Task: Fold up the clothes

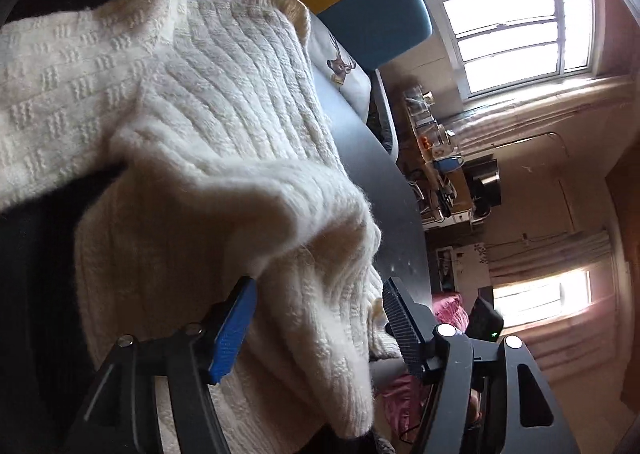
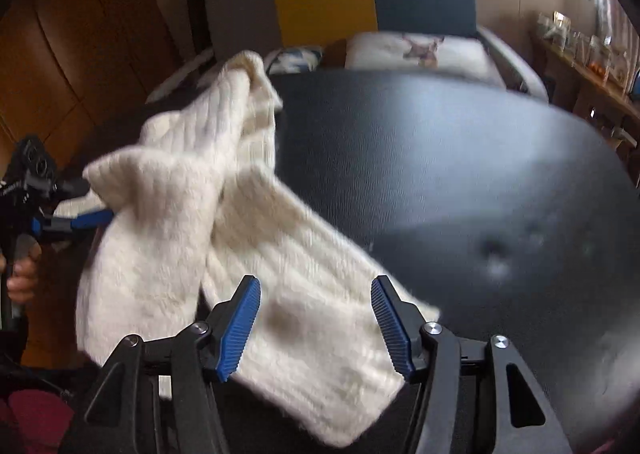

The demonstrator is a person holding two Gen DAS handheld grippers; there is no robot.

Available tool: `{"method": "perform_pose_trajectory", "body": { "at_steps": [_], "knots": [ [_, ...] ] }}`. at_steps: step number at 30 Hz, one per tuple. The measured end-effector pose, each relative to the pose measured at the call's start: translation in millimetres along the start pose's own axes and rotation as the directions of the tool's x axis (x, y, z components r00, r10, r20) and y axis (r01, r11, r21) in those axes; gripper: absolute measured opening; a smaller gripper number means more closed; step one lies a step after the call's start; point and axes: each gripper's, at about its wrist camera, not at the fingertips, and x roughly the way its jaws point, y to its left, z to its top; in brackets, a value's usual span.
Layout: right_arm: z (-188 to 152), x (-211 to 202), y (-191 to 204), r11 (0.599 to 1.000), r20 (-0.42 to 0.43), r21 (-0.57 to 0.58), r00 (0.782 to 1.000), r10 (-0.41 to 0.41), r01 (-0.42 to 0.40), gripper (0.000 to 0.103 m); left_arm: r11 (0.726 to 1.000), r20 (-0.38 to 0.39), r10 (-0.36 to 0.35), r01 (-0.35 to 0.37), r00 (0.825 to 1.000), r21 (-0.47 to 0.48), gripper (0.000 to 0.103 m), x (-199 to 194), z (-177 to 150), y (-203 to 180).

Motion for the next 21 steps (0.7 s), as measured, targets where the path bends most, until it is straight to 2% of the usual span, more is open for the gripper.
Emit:
{"method": "perform_pose_trajectory", "body": {
  "at_steps": [2, 4, 5, 6, 7, 8, 9, 10, 13, 14, 16, 18, 20, 21],
  "knots": [
    [32, 11, 14, 0.997, 0.008, -0.070, 1.000, -0.014, 0.014, 0.059, 1.000, 0.006, 0.003, -0.003, 1.000, -0.006, 0.069, 6, 0, -6],
    [47, 22, 33, 0.987, -0.021, -0.163, 1.000, 0.017, -0.020, 0.059, 0.999, 0.018, 0.039, -0.039, 0.999, -0.011, 0.069, 15, 2, -8],
    [51, 28, 45, 0.972, -0.022, -0.232, 1.000, 0.022, -0.027, 0.059, 0.998, 0.024, 0.058, -0.057, 0.998, -0.014, 0.064, 20, 4, -10],
    [53, 34, 58, 0.952, -0.014, -0.305, 1.000, 0.022, -0.025, 0.055, 0.995, 0.026, 0.097, -0.097, 0.995, -0.012, 0.055, 23, 4, -10],
    [55, 41, 69, 0.929, -0.022, -0.369, 1.000, 0.014, -0.021, 0.053, 0.991, 0.020, 0.134, -0.134, 0.991, -0.003, 0.023, 27, 4, -10],
    [56, 51, 80, 0.905, -0.045, -0.425, 0.999, -0.004, -0.016, 0.050, 0.988, 0.016, 0.157, -0.157, 0.987, 0.001, 0.009, 27, 3, -8],
    [56, 63, 88, 0.879, -0.068, -0.476, 0.997, -0.025, -0.010, 0.048, 0.984, 0.013, 0.180, -0.180, 0.984, 0.005, 0.009, 28, 2, -5],
    [54, 76, 92, 0.860, -0.099, -0.511, 0.994, -0.037, -0.019, 0.047, 0.986, 0.007, 0.169, -0.169, 0.986, -0.003, 0.009, 27, 1, 0],
    [42, 110, 92, 0.835, -0.231, -0.544, 0.972, -0.055, -0.082, 0.048, 0.989, -0.007, 0.139, -0.140, 0.990, -0.043, 0.012, 23, -2, 16],
    [36, 121, 90, 0.842, -0.260, -0.534, 0.963, -0.075, -0.078, 0.054, 0.989, -0.018, 0.129, -0.130, 0.991, -0.066, 0.016, 23, -3, 21],
    [37, 125, 81, 0.885, -0.231, -0.463, 0.971, -0.061, -0.055, 0.067, 0.988, -0.035, 0.079, -0.083, 0.996, -0.132, 0.019, 24, -3, 33],
    [37, 129, 68, 0.935, -0.242, -0.353, 0.969, -0.049, -0.042, 0.084, 0.983, -0.030, 0.029, -0.034, 0.999, -0.181, 0.022, 23, -2, 41],
    [38, 135, 50, 0.977, -0.284, -0.204, 0.959, 0.003, -0.064, 0.089, 0.982, -0.023, 0.012, -0.016, 1.000, -0.187, 0.028, 23, -2, 41],
    [37, 137, 45, 0.982, -0.296, -0.173, 0.955, 0.026, -0.081, 0.091, 0.983, -0.023, 0.010, -0.014, 1.000, -0.182, 0.030, 24, -2, 40]
  ]
}}
